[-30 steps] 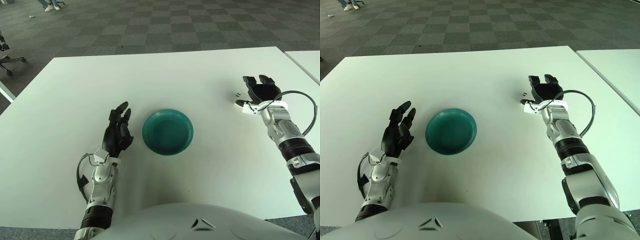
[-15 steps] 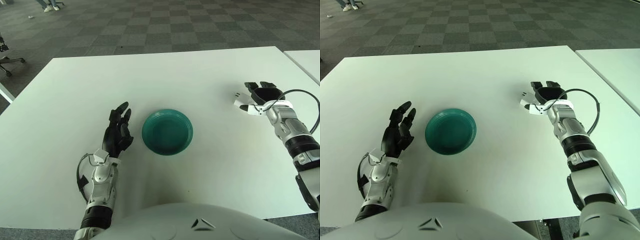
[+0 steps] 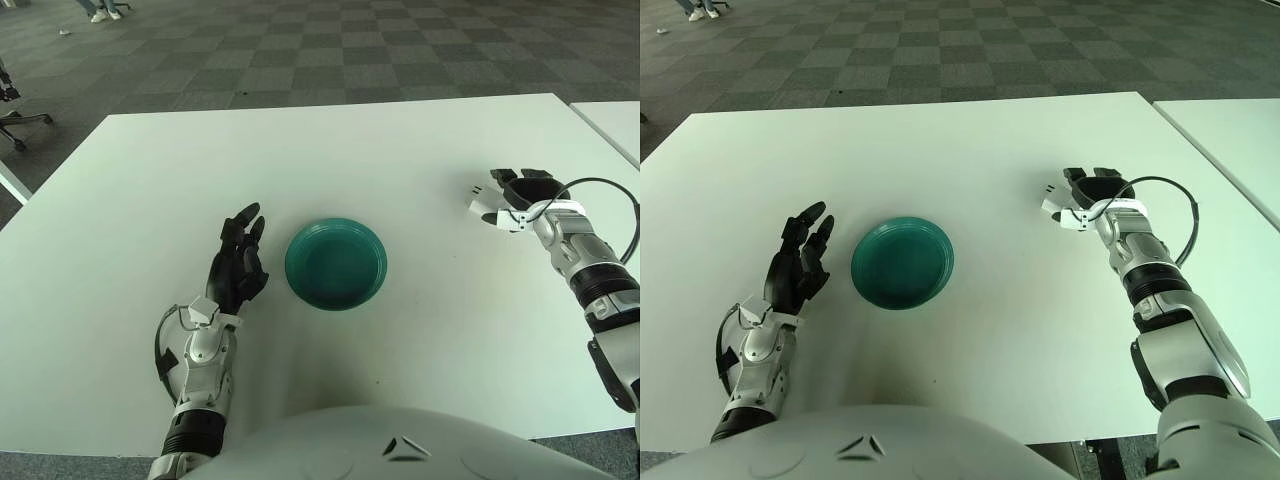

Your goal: Put the charger into the plate.

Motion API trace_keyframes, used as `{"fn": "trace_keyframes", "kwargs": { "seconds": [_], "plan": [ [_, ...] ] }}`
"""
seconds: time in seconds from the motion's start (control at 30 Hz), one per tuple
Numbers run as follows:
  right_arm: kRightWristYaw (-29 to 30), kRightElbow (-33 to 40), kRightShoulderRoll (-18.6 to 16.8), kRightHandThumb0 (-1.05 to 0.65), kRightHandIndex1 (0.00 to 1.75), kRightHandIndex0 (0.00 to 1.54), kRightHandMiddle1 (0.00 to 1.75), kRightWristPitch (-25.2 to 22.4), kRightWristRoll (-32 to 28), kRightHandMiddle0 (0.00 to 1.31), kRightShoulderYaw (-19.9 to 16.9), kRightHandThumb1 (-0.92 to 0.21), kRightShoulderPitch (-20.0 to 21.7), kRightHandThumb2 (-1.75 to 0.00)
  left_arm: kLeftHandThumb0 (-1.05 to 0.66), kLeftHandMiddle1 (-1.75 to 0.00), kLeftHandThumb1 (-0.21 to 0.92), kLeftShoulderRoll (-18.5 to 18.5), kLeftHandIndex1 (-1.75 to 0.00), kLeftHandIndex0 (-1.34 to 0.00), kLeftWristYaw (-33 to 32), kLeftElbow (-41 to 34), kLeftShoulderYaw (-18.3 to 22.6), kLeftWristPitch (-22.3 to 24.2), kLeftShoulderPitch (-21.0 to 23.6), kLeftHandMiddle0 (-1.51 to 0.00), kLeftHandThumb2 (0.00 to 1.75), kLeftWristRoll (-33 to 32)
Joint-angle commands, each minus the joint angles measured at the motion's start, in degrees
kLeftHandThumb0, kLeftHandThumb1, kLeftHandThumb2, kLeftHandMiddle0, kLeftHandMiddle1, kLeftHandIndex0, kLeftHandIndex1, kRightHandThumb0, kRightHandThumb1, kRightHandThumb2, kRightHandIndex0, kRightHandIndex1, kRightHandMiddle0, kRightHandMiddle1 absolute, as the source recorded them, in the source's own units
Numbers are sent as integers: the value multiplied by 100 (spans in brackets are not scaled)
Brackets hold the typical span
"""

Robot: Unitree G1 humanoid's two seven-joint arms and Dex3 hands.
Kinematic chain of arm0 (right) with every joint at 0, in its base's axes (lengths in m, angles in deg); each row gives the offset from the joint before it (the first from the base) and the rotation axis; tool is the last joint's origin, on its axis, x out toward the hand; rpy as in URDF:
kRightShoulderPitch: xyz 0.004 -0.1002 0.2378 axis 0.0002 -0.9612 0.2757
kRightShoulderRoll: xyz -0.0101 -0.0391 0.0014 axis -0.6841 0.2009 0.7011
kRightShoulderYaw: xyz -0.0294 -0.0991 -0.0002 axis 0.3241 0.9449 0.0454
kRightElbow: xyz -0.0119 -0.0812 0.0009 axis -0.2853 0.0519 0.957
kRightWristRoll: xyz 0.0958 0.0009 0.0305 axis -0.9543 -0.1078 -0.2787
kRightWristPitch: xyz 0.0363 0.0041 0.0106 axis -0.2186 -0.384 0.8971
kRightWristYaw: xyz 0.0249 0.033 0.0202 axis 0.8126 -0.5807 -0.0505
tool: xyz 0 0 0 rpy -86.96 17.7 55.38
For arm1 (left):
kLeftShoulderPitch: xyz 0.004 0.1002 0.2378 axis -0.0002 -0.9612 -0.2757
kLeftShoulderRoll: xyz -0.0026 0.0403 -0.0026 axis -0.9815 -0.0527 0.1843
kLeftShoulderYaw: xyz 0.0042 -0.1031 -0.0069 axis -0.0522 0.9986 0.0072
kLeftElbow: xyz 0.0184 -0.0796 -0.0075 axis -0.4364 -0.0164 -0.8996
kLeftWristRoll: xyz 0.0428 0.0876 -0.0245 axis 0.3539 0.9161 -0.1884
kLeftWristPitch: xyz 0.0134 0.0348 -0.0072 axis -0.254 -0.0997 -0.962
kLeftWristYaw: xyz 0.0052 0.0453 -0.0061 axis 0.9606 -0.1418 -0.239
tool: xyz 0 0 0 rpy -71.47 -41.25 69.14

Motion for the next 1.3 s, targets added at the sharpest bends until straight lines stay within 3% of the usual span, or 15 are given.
{"fn": "trace_keyframes", "kwargs": {
  "seconds": [0.0, 0.3, 0.77, 0.97, 1.07, 1.1, 1.13, 1.27],
  "plan": [
    [10, -131, -55, -105, 1, 14, 19, 58, -69, 0, 90, -92, 147, -69, -98, 0, 92, 154, -76, 0, 29, 538, -14, -71, -341, -26, 90, -9],
    [41, -251, -190, -105, 1, 12, 19, 37, -80, 0, 236, -92, 80, -68, -97, -1, 92, 180, -76, 0, 184, 606, 32, -51, -307, -27, 88, -159],
    [293, -559, -530, -105, 6, 24, 44, -181, -75, 0, 427, -92, 94, -66, -95, -1, 92, 256, -82, 0, 269, 590, 121, 0, -314, -30, 88, -184],
    [507, -843, -605, -105, 13, 36, 57, -126, -81, 0, 570, -92, 161, -67, -95, -2, 92, 276, -85, 0, 317, 616, 153, -5, -319, -31, 87, -216],
    [633, -940, -631, -103, 72, 35, 88, -64, -88, 0, 629, -92, 180, -66, -95, -2, 92, 292, -86, 0, 360, 637, 169, 12, -316, -31, 87, -259],
    [691, -978, -634, -101, 109, 34, 107, -31, -84, 0, 650, -92, 190, -64, -95, -2, 92, 305, -87, 0, 365, 644, 173, 15, -316, -32, 86, -265],
    [732, -1007, -636, -97, 133, 41, 126, -7, -85, 1, 667, -92, 200, -62, -95, -2, 92, 315, -87, 0, 368, 649, 177, 17, -315, -32, 86, -268],
    [847, -1134, -658, -88, 166, 58, 160, 43, -94, 4, 742, -92, 262, -59, -95, -3, 92, 353, -90, 0, 386, 681, 198, 6, -304, -34, 85, -284]
  ]
}}
